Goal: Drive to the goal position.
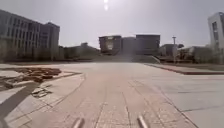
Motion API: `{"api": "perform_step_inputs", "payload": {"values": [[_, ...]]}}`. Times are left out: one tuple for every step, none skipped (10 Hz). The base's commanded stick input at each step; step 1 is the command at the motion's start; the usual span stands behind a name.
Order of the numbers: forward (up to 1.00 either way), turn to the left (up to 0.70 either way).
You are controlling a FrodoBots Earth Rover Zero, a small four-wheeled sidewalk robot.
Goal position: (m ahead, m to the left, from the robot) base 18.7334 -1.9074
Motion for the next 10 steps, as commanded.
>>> {"api": "perform_step_inputs", "payload": {"values": [[0.70, 0.01], [0.70, 0.01], [0.70, 0.01], [0.70, 0.01], [0.70, 0.01], [0.70, 0.01], [0.70, 0.01], [0.70, 0.01], [0.70, 0.01], [0.70, 0.01]]}}
